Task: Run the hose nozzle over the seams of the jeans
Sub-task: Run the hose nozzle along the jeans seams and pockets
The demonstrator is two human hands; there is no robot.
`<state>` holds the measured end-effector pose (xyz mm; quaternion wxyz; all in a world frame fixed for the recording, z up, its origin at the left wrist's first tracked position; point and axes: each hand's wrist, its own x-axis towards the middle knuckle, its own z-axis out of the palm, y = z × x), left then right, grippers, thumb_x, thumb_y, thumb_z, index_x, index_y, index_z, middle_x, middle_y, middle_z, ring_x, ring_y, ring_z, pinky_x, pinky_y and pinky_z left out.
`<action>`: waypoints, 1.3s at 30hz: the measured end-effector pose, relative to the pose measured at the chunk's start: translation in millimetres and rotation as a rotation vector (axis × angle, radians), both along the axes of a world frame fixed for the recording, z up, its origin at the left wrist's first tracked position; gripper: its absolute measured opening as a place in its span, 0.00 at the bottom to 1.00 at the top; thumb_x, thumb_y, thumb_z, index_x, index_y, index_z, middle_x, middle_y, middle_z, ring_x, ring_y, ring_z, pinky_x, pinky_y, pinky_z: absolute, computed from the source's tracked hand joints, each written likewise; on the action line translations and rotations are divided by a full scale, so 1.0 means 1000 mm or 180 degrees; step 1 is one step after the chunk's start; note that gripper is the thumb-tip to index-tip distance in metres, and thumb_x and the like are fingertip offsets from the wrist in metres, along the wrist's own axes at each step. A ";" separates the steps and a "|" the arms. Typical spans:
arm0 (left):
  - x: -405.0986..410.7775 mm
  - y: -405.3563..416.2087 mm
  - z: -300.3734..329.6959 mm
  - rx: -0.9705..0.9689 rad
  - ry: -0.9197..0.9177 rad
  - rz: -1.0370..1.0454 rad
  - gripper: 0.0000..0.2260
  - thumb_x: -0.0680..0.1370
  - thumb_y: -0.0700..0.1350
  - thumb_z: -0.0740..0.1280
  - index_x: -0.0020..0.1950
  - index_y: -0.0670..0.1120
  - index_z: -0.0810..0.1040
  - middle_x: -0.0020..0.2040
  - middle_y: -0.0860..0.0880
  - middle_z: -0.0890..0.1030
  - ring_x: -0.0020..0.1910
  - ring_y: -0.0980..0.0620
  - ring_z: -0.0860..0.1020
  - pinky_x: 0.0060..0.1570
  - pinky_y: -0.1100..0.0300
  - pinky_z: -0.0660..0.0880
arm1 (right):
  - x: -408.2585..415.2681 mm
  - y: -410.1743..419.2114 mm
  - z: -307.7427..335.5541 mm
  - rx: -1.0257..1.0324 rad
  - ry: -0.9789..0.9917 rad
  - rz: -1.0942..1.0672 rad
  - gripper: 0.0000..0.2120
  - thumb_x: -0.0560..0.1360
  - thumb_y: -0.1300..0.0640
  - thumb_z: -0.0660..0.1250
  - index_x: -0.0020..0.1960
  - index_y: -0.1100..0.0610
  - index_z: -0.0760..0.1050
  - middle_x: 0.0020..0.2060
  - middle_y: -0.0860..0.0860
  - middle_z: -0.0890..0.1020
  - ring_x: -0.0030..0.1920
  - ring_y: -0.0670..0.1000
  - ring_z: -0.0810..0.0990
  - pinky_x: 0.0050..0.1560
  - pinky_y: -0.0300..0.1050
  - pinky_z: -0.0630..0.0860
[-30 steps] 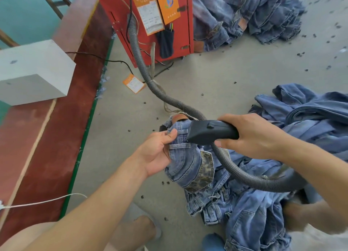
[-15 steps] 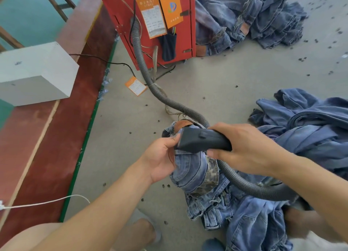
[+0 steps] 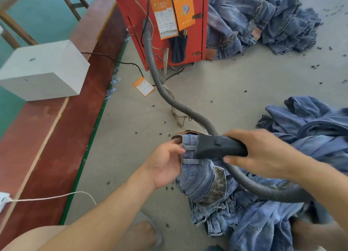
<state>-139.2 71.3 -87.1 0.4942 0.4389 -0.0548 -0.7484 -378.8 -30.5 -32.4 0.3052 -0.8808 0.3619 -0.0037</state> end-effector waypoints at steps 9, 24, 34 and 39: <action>-0.001 -0.001 -0.002 0.0924 -0.0703 -0.0311 0.29 0.81 0.67 0.61 0.62 0.43 0.84 0.60 0.41 0.84 0.57 0.41 0.84 0.62 0.46 0.78 | 0.007 0.005 0.012 -0.0063 -0.0665 -0.0250 0.16 0.74 0.45 0.75 0.59 0.36 0.75 0.41 0.31 0.82 0.39 0.35 0.81 0.35 0.29 0.73; 0.005 -0.003 -0.028 0.1292 -0.1201 0.0279 0.07 0.76 0.43 0.72 0.52 0.43 0.83 0.47 0.42 0.86 0.43 0.43 0.84 0.48 0.52 0.81 | -0.007 -0.013 -0.035 0.0920 0.0110 -0.0690 0.07 0.76 0.45 0.73 0.50 0.44 0.77 0.30 0.41 0.82 0.27 0.46 0.81 0.27 0.38 0.76; 0.012 -0.004 -0.064 0.1743 -0.3275 0.0036 0.20 0.72 0.36 0.78 0.58 0.43 0.72 0.50 0.44 0.82 0.43 0.46 0.82 0.38 0.54 0.81 | -0.009 -0.017 -0.024 0.0738 0.0111 -0.0720 0.09 0.76 0.42 0.72 0.53 0.40 0.76 0.34 0.40 0.83 0.31 0.40 0.81 0.34 0.42 0.79; 0.029 0.014 -0.078 0.1463 -0.5039 -0.0659 0.32 0.73 0.37 0.77 0.69 0.54 0.63 0.65 0.45 0.64 0.37 0.52 0.75 0.40 0.56 0.74 | -0.010 -0.017 -0.024 0.0686 0.0065 -0.0749 0.10 0.76 0.41 0.72 0.54 0.40 0.76 0.35 0.44 0.82 0.33 0.38 0.81 0.33 0.38 0.75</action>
